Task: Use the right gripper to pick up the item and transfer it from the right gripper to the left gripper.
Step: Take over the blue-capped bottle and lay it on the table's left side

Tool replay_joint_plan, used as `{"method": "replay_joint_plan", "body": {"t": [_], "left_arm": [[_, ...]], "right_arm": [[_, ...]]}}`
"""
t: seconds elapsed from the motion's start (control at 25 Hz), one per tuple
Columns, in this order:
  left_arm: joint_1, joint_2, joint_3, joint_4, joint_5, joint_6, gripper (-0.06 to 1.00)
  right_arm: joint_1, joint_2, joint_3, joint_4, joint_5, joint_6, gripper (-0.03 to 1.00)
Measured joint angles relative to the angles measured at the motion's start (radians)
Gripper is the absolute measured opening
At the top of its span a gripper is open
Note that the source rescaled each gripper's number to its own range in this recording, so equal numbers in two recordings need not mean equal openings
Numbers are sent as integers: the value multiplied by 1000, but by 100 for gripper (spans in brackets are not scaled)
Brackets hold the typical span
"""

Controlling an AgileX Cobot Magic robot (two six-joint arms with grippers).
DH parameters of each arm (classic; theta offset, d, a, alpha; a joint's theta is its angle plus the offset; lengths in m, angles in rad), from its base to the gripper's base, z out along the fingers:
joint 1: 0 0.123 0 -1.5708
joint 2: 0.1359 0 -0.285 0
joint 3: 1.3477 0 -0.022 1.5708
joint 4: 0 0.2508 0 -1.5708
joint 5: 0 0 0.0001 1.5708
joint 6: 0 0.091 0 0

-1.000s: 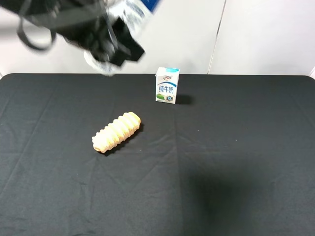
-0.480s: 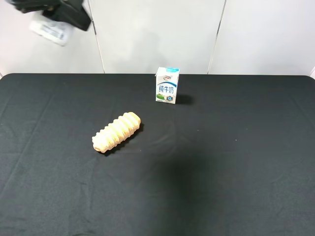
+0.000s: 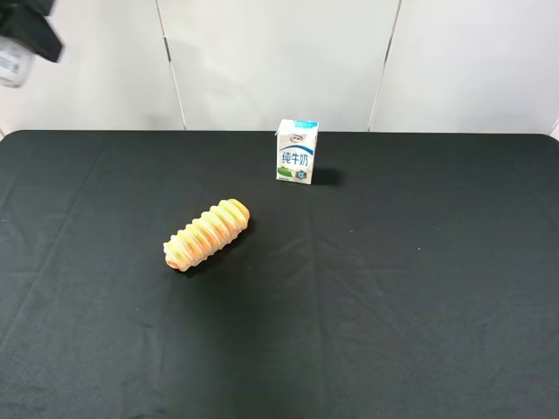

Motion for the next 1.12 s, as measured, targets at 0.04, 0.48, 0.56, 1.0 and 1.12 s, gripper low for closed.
{"method": "replay_joint_plan", "body": {"t": [0.04,0.48,0.56,1.0,1.12], "left_arm": [[27,4,0,-1,2,10,7],[140,194,22,-103,5,124,7],[140,239,22,-103,2,125,7],[140,458,22,-145,-53,166,7],[140,494,22,-179,-61,190,7]], "right_arm": [[0,0,0,0,0,0,100],[0,0,0,0,0,0,100],[0,0,0,0,0,0,100],[0,0,0,0,0,0,100],[0,0,0,0,0,0,100]]}}
